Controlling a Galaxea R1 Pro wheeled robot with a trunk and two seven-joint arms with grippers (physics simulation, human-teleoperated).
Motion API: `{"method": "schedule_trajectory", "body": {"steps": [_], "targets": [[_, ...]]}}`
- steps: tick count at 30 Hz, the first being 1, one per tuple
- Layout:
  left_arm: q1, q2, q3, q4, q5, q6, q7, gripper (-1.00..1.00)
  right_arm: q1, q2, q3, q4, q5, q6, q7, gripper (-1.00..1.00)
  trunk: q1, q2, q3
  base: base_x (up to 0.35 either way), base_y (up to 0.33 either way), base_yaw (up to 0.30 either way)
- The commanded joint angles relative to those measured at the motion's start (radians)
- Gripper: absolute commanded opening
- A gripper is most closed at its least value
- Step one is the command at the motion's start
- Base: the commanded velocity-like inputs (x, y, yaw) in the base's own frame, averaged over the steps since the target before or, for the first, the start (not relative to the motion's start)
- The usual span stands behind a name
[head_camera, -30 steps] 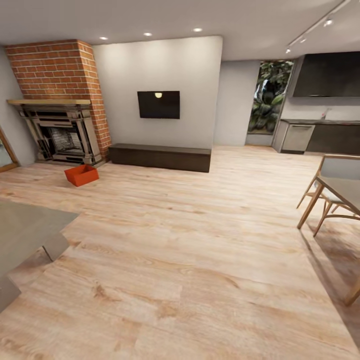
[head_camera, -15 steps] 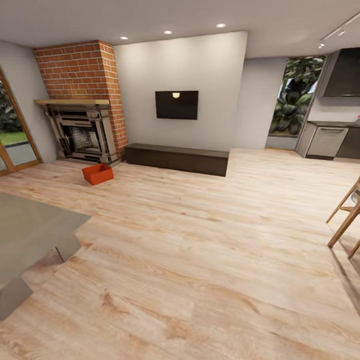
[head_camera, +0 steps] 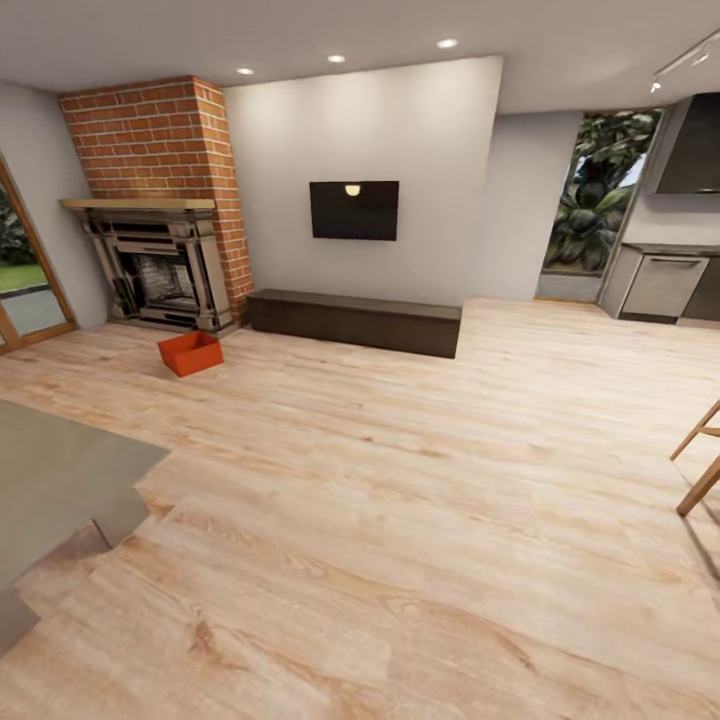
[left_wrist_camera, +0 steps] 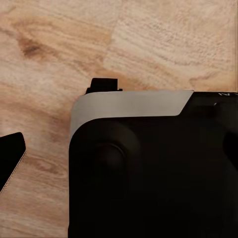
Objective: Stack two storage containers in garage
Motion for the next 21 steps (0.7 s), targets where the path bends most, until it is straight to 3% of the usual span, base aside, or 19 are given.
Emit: {"method": "schedule_trajectory", "body": {"steps": [1,21], "targets": [[-0.001,0.000,0.003,0.001,0.001,-0.004,0.003,1.00,-0.001,0.001,0.008,0.003,-0.009,-0.005,-0.001,1.00,0.001,0.000,-0.001,0.323,0.000,0.000],[-0.001,0.000,0.003,0.001,0.001,-0.004,0.002,1.00,-0.001,0.001,0.008,0.003,-0.009,-0.005,-0.001,1.00,0.001,0.000,-0.001,0.323,0.000,0.000]]}}
